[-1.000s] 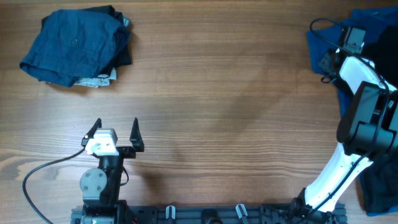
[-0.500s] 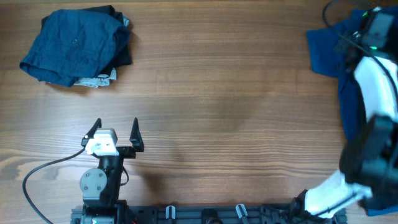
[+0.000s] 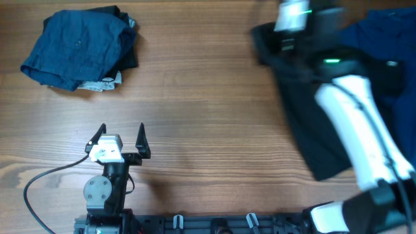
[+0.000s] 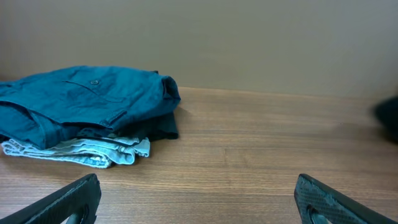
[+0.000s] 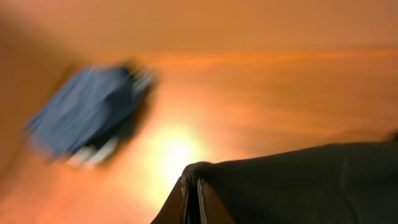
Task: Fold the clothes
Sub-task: 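Drag the black shirt leftward and drop it at table center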
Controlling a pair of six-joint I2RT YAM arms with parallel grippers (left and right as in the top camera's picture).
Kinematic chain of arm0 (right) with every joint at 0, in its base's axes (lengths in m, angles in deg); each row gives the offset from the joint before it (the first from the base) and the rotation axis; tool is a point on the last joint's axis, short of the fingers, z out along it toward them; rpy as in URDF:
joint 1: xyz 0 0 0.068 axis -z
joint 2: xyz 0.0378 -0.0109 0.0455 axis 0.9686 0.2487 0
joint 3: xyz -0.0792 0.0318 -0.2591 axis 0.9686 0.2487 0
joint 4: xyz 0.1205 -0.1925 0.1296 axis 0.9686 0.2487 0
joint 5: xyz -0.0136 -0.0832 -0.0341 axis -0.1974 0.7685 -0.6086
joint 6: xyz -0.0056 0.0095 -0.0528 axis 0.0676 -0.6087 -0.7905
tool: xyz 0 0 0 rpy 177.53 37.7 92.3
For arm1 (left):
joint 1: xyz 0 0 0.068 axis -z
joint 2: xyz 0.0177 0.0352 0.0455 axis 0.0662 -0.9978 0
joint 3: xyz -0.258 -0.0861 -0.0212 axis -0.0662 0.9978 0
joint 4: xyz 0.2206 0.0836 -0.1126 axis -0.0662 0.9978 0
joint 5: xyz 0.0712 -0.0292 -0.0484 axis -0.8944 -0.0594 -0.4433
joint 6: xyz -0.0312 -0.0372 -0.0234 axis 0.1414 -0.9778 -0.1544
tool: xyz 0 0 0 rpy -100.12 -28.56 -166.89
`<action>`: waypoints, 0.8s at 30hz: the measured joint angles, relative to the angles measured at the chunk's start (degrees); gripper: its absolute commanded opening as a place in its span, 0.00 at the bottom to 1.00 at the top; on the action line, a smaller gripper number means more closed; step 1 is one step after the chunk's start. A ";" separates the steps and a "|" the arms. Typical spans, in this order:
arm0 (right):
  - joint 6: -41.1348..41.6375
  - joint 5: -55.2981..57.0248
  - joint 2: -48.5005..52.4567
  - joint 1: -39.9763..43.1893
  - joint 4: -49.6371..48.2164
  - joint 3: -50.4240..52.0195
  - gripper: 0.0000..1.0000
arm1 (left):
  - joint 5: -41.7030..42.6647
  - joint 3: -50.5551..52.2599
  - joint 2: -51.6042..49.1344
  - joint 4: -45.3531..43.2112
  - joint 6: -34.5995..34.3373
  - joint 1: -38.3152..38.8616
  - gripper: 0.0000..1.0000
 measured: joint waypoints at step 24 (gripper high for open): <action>1.18 -0.35 4.50 -12.26 -3.85 -0.09 0.76 | 0.00 0.00 -0.02 0.00 0.00 0.00 1.00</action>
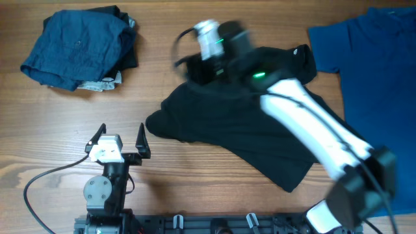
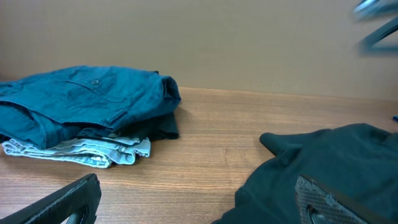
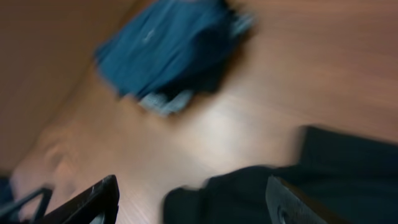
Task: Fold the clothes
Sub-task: 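Drag the black shirt leftward and drop it at table center, then reach the left gripper to the shirt's top-left edge and grasp it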
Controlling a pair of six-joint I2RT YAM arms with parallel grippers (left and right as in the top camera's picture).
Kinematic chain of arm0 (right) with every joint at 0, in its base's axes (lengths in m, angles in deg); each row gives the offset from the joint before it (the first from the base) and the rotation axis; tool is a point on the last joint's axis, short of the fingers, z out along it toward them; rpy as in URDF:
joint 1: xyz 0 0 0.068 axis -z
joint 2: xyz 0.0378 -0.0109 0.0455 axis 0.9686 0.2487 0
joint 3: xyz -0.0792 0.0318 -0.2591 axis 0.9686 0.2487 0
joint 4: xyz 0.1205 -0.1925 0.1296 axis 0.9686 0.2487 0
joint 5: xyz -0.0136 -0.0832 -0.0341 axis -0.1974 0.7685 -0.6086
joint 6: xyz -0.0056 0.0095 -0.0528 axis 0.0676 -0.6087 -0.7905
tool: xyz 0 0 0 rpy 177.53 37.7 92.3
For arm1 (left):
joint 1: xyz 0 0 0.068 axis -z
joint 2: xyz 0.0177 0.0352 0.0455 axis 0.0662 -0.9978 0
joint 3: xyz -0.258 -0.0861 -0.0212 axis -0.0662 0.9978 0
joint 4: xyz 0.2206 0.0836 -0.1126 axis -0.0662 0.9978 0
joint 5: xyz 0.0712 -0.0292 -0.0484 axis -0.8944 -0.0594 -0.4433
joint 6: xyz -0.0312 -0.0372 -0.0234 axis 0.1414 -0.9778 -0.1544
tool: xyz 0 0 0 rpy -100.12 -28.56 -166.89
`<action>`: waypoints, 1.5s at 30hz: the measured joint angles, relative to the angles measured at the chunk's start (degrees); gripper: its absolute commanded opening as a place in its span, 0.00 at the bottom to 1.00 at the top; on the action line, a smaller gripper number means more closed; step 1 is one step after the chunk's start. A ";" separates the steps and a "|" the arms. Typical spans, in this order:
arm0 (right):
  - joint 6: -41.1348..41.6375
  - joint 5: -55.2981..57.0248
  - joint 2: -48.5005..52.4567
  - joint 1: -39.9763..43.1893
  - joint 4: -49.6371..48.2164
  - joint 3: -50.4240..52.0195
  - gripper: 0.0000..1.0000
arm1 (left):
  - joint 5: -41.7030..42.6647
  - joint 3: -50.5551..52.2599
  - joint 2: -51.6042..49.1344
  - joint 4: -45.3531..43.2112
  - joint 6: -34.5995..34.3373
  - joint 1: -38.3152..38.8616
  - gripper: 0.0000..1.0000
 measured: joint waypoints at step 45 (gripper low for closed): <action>-7.43 17.79 -9.31 44.33 34.23 -0.22 1.00 | 18.67 -100.45 -117.04 33.29 8.35 8.94 0.62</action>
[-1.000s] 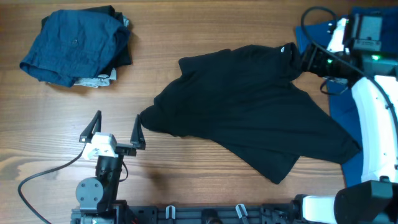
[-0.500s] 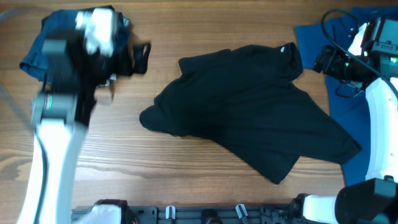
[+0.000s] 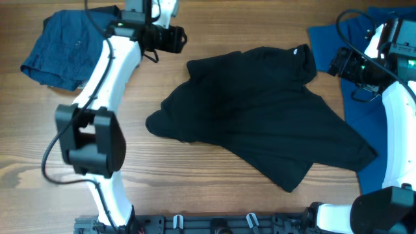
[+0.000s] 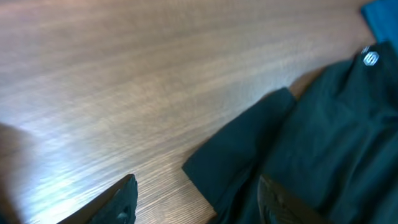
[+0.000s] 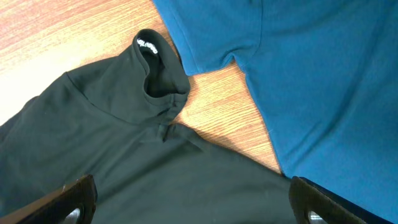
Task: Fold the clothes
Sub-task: 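Reach the left gripper to the shirt's top-left edge and grasp it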
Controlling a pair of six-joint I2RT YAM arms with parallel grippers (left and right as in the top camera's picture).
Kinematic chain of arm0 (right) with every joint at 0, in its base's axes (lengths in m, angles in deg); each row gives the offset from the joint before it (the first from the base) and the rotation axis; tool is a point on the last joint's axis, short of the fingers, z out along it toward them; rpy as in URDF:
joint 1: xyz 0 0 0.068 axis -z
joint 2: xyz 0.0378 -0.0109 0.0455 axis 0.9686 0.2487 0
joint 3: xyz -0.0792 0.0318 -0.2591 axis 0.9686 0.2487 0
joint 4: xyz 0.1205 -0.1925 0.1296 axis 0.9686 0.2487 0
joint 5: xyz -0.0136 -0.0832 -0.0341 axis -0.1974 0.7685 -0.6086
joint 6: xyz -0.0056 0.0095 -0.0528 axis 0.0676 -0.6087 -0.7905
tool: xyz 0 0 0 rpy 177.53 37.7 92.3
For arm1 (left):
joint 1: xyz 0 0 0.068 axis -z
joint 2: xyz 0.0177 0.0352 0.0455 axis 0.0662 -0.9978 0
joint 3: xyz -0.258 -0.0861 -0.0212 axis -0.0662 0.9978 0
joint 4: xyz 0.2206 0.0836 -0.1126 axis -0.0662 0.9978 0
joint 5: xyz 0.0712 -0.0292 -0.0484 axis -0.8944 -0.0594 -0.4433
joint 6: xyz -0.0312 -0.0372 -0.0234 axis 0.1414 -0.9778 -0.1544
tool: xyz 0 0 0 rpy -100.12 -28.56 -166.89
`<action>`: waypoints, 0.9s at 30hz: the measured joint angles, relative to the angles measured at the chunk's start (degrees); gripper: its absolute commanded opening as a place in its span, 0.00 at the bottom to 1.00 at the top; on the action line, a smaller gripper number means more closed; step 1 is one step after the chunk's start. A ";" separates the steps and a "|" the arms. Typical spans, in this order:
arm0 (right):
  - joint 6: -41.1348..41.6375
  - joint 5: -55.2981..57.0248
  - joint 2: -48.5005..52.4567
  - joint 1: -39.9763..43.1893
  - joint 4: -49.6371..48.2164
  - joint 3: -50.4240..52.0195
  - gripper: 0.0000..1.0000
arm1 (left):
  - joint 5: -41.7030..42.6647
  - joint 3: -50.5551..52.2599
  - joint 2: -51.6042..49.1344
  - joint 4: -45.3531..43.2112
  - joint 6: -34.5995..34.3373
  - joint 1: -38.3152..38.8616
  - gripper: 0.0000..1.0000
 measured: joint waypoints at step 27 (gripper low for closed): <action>0.00 0.00 0.00 0.00 0.02 0.00 1.00 | -17.68 -0.50 -14.75 -0.33 6.14 9.70 0.04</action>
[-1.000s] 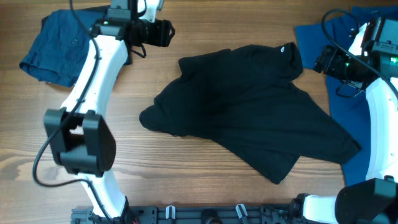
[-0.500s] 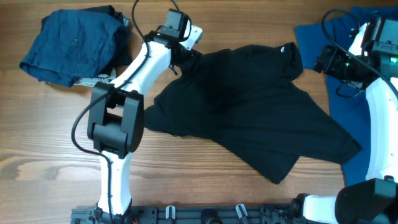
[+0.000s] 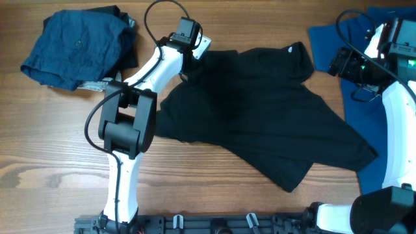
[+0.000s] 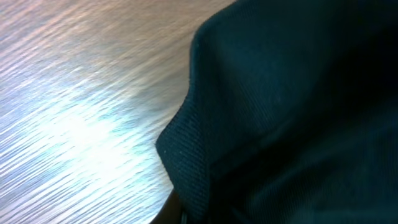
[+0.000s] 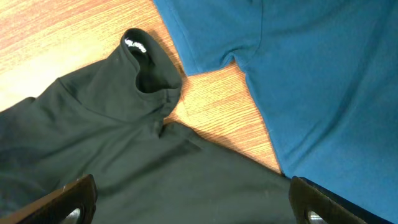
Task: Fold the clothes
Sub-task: 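Reach the left gripper to the shirt's top-left edge and grasp it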
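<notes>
A black shirt (image 3: 260,123) lies crumpled and spread across the middle of the table, its collar (image 5: 146,62) toward the far right. My left gripper (image 3: 193,57) is down on the shirt's far left sleeve corner and shut on its hem (image 4: 186,155), which fills the left wrist view. My right gripper (image 3: 337,65) hovers open by the collar, with nothing between its fingers (image 5: 74,202). A blue shirt (image 3: 377,58) lies flat at the far right, partly under the black one.
A pile of folded clothes (image 3: 78,45), dark blue on top, sits at the far left corner. The left arm stretches from the front edge up across the table's left half. Bare wood (image 3: 214,188) shows in front of the black shirt.
My left gripper was open over bare wood just left of the sleeve; now it sits on the sleeve corner, shut on it. The collar has shifted slightly left. The right arm has not moved.
First my left arm rested open at the front while my right gripper held the black shirt at the far right. Then the shirt lay in the middle with the right gripper open over it. Later the right arm stood back at the right and the left had reached the sleeve, which it now grips.
</notes>
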Controlling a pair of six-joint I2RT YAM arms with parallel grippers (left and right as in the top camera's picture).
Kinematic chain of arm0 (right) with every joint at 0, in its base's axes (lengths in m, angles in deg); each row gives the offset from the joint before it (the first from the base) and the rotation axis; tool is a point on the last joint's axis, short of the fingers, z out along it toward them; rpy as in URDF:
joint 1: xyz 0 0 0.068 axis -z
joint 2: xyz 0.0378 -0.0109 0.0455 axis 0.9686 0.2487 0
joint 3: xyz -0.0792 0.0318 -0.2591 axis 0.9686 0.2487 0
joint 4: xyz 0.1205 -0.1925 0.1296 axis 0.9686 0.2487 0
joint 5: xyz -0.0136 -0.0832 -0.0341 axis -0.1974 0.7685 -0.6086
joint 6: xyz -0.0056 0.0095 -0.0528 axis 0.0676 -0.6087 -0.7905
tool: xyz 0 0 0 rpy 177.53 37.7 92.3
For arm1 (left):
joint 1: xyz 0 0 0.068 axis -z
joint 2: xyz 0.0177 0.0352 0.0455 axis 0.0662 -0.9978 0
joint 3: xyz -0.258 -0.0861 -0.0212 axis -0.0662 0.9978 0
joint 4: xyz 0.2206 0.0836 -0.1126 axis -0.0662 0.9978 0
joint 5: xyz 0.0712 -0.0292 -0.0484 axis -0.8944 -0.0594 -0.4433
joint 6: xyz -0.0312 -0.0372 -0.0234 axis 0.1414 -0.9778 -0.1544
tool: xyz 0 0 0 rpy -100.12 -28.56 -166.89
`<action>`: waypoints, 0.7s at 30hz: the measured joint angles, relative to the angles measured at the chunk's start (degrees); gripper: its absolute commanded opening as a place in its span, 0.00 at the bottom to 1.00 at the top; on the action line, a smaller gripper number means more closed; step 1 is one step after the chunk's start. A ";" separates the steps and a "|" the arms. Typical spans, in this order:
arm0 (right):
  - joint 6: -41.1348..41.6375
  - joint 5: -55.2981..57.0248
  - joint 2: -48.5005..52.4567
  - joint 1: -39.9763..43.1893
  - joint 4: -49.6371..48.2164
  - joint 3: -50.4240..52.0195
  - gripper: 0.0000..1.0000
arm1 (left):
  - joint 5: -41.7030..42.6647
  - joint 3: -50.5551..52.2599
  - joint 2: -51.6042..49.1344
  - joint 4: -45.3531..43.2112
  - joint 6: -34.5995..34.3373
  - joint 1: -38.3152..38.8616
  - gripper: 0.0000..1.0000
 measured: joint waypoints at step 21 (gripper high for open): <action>0.00 0.00 0.00 0.00 0.00 0.00 1.00 | -12.09 -1.01 0.87 6.84 -31.17 -15.17 0.73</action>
